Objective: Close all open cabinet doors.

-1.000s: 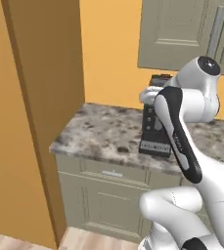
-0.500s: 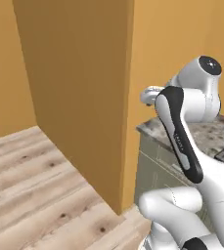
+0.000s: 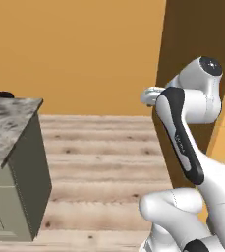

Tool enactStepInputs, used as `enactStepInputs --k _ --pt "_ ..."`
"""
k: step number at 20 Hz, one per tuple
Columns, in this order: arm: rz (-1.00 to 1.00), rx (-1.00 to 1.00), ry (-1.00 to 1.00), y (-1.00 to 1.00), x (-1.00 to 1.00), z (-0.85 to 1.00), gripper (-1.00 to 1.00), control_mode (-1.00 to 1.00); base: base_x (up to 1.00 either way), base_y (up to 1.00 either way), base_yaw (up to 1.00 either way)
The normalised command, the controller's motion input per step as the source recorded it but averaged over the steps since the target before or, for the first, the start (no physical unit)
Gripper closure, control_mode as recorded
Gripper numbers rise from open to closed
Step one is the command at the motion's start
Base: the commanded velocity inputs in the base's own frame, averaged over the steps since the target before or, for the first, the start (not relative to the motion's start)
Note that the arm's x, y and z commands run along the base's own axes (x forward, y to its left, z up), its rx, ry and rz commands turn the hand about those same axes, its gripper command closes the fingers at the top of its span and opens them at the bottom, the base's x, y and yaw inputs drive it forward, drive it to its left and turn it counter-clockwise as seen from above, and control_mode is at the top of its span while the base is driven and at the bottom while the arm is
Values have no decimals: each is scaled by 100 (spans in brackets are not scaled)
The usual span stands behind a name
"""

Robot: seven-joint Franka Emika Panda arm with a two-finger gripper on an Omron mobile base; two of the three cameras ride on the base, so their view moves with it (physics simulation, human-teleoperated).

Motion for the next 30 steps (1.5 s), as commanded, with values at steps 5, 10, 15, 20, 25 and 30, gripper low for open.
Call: enactStepInputs --k 5,10,15,20,25,30 --pt "0 0 0 0 0 0 -100 100 -7 0 100" --pt "0 0 0 0 0 0 -100 100 -3 0 100" --pt "0 0 0 0 0 0 -100 100 -2 0 99" --pt "0 0 0 0 0 0 -100 100 0 0 94" --pt "0 0 0 0 0 0 -100 100 2 0 87" --pt "0 0 0 0 0 0 -100 100 9 0 81"
